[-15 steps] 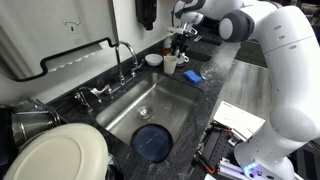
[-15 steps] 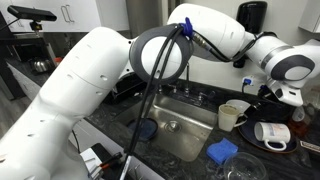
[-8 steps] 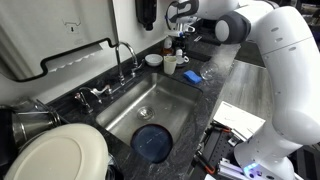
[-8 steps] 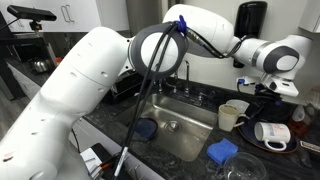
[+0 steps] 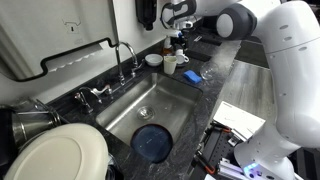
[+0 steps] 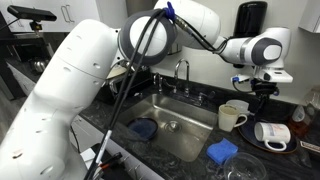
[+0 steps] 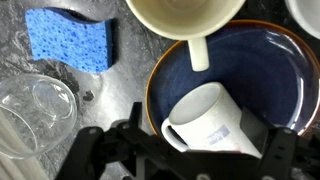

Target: Take the cup out of the sink

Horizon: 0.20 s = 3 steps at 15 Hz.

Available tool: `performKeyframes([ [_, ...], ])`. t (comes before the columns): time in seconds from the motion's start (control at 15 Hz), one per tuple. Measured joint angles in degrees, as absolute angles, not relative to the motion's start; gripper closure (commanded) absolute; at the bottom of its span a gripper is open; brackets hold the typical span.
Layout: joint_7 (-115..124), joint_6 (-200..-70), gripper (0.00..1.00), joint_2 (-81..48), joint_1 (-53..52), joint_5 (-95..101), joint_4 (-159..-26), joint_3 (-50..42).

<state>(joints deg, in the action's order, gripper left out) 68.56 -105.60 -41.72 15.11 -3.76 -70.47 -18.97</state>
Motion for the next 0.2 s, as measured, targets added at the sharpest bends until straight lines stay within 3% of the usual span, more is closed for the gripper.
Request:
performKeyframes([
  [0.2, 65.78, -110.36, 0.0, -36.3, 14.4, -2.69, -77.89, -19.17],
])
